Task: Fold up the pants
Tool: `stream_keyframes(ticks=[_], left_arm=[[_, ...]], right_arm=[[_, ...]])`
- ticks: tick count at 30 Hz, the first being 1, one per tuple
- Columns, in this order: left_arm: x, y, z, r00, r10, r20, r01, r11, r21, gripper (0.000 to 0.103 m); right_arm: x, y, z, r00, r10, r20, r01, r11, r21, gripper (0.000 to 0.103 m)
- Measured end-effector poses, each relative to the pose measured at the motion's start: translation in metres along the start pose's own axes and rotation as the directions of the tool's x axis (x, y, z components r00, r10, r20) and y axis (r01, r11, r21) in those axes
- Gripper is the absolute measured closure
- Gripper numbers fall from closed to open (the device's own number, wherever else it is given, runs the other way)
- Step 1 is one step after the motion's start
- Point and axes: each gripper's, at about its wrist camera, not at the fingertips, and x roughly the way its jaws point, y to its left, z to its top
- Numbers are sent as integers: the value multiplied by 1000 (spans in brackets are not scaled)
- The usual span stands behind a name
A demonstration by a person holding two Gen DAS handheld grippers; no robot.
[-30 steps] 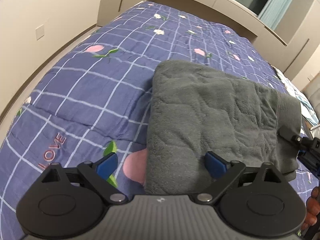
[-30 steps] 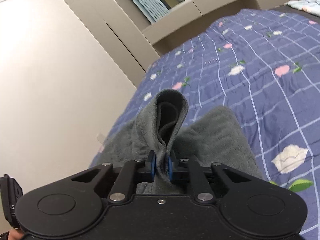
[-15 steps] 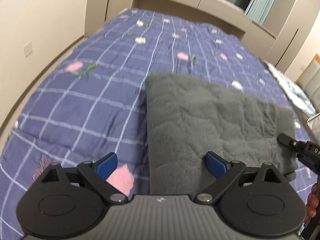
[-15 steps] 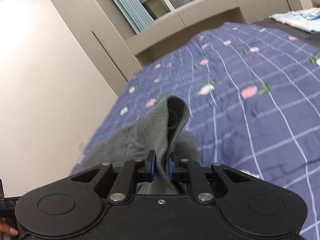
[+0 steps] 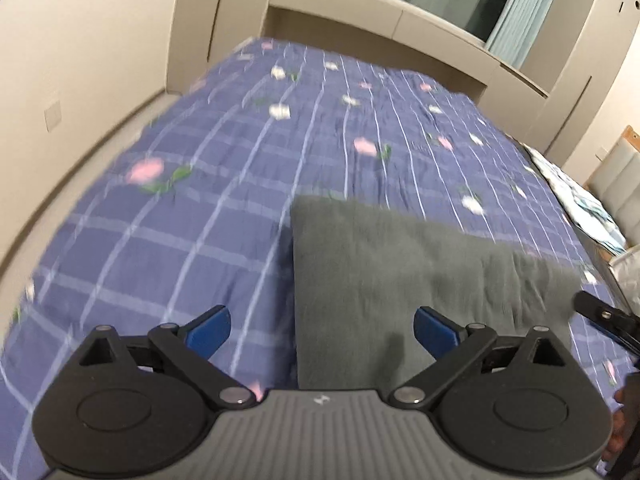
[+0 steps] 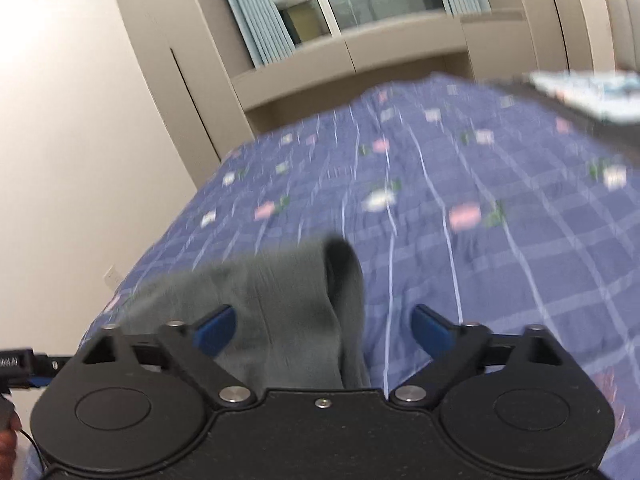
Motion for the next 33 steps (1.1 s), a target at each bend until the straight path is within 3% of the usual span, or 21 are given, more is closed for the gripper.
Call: stream_keyframes(ticks=[7,11,15,20,24,26,30,33], left_arm=[[39,-24,39,997,67,35,-69,996,48,3],[61,-39,26,995,100,-6,-99,989,111,3],[72,-41,-1,995,104,4,-103,987,126,1],[79,-46,-6,991,134,19,-135,981,141,0],[89,-57,-10,984,172,42,-177,965,194,0],[90,-56,-8,986,163,35,-166,968,190,0],[78,-38,9,997,77,-21,-75,993,94,1],[68,-37,18,995,95,24,-97,992,77,1]], right_arm=[[38,43,27,994,-92,61,97,992,-86,0],[69,49,18,978,-209,11,208,967,-149,1],[67,37,-10,956,-292,36,292,931,-220,1],[74,28,-30,953,-290,85,302,911,-282,1],[90,17,-35,962,-258,85,272,928,-255,1],[92,12,-35,967,-239,88,253,939,-233,1],[78,4,-25,984,-167,62,175,967,-186,0],[60,-1,-16,989,-120,90,131,981,-140,0]])
